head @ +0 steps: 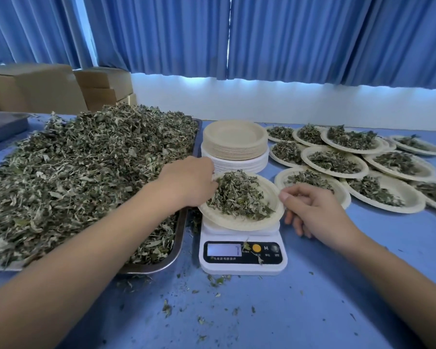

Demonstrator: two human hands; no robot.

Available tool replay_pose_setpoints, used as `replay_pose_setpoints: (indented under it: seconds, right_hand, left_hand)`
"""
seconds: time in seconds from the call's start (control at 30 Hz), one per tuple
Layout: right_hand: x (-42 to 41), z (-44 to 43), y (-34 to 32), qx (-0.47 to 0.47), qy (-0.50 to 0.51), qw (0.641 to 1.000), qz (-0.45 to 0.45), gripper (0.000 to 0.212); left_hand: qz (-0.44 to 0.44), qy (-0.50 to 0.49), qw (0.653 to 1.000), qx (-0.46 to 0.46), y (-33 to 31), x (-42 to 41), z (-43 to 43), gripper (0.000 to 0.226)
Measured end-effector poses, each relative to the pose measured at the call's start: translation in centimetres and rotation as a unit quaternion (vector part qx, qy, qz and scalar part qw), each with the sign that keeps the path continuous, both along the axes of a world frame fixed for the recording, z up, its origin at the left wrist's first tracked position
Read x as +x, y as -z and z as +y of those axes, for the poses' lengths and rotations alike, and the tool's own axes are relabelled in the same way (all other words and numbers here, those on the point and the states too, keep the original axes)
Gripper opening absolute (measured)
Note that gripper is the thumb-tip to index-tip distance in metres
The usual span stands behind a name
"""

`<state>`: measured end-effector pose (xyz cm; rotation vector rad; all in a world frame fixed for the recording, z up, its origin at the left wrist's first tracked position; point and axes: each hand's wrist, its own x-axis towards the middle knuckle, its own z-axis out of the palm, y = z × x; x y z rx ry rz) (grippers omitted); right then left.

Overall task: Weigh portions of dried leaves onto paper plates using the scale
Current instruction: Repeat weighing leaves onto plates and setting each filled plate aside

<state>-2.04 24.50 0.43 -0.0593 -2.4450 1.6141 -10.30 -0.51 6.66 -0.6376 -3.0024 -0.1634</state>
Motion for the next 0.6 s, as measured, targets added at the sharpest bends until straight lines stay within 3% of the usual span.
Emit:
replay_pose_setpoints:
  seconds: [0.33, 0.47, 0.6]
  right_hand:
    - [0.8, 0.4, -1.9, -0.117, 0.041, 0.990, -0.064, 0.016]
    - [2.6, 3.6, -2.3, -0.080, 0.083, 0.990, -0.082, 0.010]
    - [5.6, 8.5, -2.6, -0.011, 0.130, 0.987, -0.099, 0.011]
  left_hand:
    - [0.009, 0.009, 0.998, 0.062, -0.7, 0.2, 2.3, 0.025]
    - [-0.014, 0.036, 0.991, 0.124, -1.1, 0.8, 5.8, 0.042]
    - [-0.012, 0.075, 0.991, 0.112, -0.1, 2.6, 11.0, 0.031]
